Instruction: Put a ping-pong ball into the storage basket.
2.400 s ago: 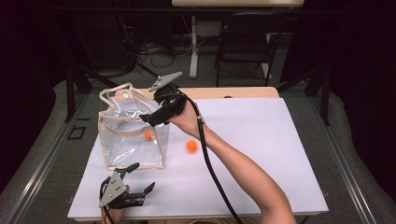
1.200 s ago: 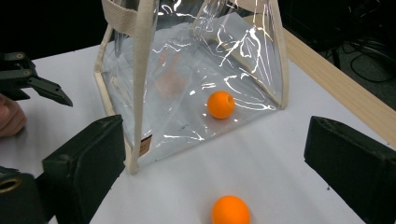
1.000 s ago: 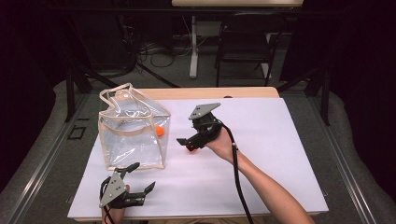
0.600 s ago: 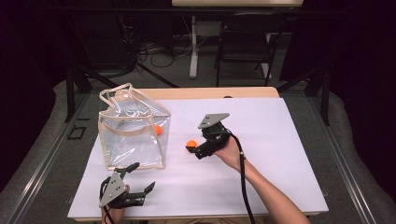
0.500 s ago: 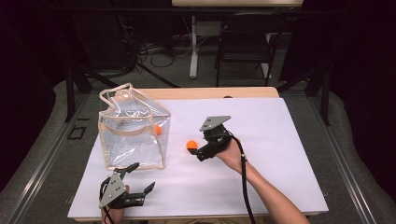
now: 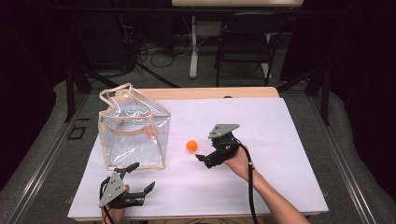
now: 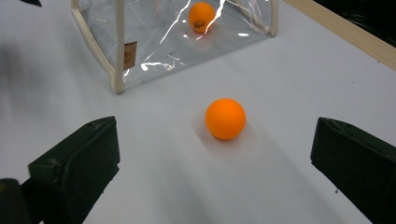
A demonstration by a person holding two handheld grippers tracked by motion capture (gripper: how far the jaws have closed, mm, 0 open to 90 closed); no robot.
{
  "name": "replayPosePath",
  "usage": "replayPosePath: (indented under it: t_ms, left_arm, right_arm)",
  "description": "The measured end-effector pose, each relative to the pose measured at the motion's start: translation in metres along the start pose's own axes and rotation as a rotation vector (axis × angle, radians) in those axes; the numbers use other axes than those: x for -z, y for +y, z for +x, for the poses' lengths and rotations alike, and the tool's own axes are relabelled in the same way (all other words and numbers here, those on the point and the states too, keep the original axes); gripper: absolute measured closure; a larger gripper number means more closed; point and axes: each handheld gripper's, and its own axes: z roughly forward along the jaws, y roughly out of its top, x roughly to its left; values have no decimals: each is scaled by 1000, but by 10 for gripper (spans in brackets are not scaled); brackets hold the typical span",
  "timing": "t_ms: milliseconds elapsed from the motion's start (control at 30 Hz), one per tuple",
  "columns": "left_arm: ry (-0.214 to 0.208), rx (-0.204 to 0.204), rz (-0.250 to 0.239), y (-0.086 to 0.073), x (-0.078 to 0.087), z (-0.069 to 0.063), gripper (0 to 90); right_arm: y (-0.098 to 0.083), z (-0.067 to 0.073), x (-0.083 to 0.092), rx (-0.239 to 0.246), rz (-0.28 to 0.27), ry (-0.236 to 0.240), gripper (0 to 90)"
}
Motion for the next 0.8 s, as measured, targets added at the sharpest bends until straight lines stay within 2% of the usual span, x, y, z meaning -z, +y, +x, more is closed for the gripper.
replayPosePath:
  t_ms: [100,367,567,633,800]
  left_arm:
    - [5,-2,3,0,-1,1,157]
    - [0,-7,7,0,-1,1,156]
    - [-3,-14,6,0,-1,0,157]
    - [-4,-14,1,1,-1,0,157]
    - [-7,-17,6,0,-1,0,157]
  right_arm:
    - [-5,1,1,16,11,-16,0]
    - [-23,-3,3,-23,0,-24,0]
    - [-32,-6,3,-41,15,-31,0]
    - [-34,-7,2,-48,18,-28,0]
    - [-36,-8,0,-32,37,-9,0]
